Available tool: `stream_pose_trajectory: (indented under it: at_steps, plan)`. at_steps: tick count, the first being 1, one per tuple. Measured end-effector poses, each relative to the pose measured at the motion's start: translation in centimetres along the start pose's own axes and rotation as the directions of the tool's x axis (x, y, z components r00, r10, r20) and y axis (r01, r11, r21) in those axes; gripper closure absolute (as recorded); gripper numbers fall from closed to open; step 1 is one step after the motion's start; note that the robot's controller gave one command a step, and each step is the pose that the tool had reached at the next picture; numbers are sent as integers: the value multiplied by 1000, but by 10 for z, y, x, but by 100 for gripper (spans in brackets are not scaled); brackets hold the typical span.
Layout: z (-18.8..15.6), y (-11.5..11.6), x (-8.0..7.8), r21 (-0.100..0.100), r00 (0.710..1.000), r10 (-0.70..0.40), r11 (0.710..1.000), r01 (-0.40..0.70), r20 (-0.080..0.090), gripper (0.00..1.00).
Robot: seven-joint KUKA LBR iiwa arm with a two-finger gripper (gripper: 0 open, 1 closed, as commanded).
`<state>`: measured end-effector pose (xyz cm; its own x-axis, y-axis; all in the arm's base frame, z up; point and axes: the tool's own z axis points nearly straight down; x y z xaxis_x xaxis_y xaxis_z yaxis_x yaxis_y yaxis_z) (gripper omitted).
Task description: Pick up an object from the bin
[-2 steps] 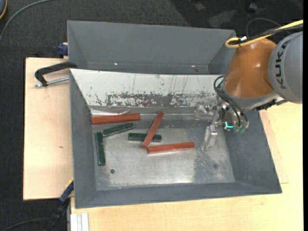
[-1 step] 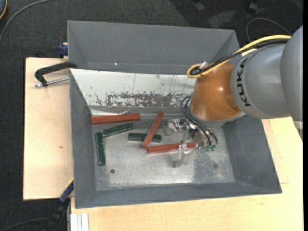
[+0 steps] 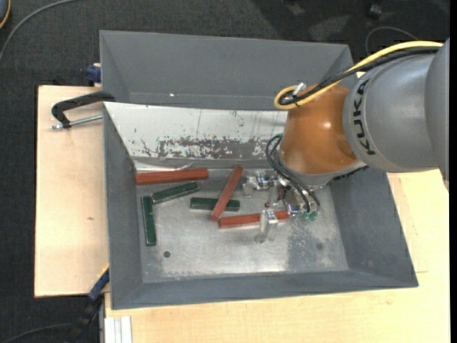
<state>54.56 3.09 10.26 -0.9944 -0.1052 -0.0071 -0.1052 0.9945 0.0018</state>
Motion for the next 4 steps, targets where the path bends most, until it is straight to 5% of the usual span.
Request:
stream_pose_trajectory:
  at_steps: [1,2,3,4]
  plan:
    - [2,-4,18,1,999,54,999,-54,-8,0]
    - [33,-23,23,3,976,217,976,-217,-10,0]
    - [32,-23,23,2,976,217,976,-217,-7,0]
    - [32,-23,23,2,976,216,976,-216,-7,100]
